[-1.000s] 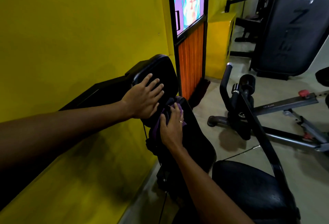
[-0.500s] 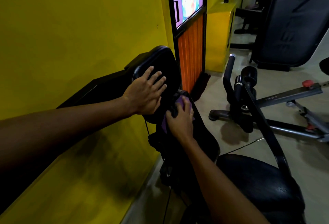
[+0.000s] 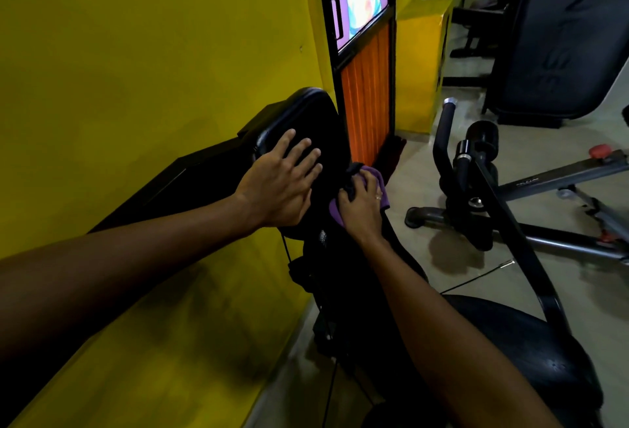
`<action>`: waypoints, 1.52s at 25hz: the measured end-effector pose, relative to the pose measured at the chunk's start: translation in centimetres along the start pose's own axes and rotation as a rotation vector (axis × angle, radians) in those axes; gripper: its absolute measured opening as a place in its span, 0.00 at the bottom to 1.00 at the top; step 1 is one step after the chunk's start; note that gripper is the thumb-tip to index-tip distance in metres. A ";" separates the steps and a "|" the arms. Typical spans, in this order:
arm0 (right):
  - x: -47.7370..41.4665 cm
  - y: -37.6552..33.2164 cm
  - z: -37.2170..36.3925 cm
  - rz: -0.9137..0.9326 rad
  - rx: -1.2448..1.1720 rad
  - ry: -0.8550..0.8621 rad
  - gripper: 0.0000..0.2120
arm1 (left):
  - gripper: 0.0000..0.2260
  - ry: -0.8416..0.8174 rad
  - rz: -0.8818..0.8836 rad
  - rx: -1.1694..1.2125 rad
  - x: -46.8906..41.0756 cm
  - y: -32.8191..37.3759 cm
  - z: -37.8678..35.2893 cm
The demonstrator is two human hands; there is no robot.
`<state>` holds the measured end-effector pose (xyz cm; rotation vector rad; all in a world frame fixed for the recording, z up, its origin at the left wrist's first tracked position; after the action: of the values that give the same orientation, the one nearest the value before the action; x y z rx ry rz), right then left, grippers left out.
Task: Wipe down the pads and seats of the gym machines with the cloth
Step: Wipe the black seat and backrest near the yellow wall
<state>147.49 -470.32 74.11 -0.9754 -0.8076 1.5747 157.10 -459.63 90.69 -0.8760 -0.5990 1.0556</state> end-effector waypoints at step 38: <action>8.8 -1.8 -1.4 0.116 -0.153 0.099 0.27 | 0.29 -0.035 -0.057 -0.059 -1.5 4.8 -1.5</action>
<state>148.64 -461.33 73.45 -1.2201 -0.8236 1.5669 155.40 -460.43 85.83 -0.8886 -0.6839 1.0075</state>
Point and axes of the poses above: each hand's wrist, its own x-axis away from the middle knuckle, its own z-axis out of the back of the hand, y = z × x, the point moved 7 cm from there along -x, towards the middle knuckle, and after that the axes turned 1 degree about -z, right-handed, at the moved point
